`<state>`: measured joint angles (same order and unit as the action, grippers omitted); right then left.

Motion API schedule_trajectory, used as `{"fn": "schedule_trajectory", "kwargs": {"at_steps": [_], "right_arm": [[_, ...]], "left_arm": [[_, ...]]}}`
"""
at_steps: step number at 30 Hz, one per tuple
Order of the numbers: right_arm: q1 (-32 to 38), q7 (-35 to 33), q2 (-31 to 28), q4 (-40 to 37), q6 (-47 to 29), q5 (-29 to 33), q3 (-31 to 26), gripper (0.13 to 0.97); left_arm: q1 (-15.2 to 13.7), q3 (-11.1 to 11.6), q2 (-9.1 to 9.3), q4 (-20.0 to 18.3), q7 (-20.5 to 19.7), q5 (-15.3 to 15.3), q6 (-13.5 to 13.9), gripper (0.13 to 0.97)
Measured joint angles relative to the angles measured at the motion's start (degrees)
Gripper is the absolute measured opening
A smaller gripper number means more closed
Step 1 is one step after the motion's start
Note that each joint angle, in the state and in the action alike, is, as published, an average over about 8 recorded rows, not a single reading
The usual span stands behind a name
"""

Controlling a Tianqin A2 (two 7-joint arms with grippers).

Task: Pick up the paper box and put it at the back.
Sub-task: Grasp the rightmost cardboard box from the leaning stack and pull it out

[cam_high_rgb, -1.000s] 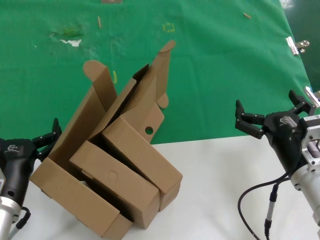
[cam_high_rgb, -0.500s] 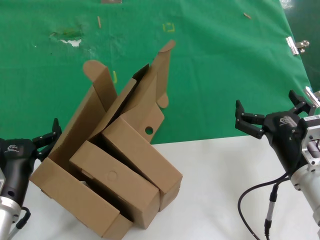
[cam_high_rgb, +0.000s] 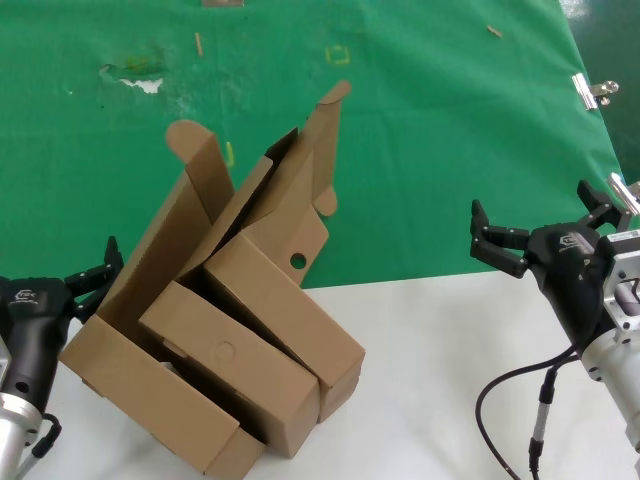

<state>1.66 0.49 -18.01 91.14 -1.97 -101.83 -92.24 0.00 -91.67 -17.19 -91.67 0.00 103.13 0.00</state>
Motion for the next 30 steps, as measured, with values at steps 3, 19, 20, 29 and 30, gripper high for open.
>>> {"fn": "schedule_trajectory", "kwargs": {"at_steps": [3,19,20,29,30], "right_arm": [[0.0,0.0,0.0,0.0,0.0,0.0,0.0,0.966],[0.0,-0.2,0.0,0.1,-0.1,0.1,0.0,0.966],[-0.1,-0.5,0.1,0.3,-0.4,0.3,-0.1,0.966],[-1.2,-15.0,0.1,4.5,-11.2,0.4,1.5,0.966],[-1.3,-17.4,-0.4,4.9,-12.9,0.2,2.0,0.966]], "left_arm": [[0.0,0.0,0.00,0.0,0.0,0.0,0.0,0.966],[0.0,0.0,0.00,0.0,0.0,0.0,0.0,0.965],[0.0,0.0,0.00,0.0,0.0,0.0,0.0,0.965],[0.0,0.0,0.00,0.0,0.0,0.0,0.0,0.917],[0.0,0.0,0.00,0.0,0.0,0.0,0.0,0.917]]}}
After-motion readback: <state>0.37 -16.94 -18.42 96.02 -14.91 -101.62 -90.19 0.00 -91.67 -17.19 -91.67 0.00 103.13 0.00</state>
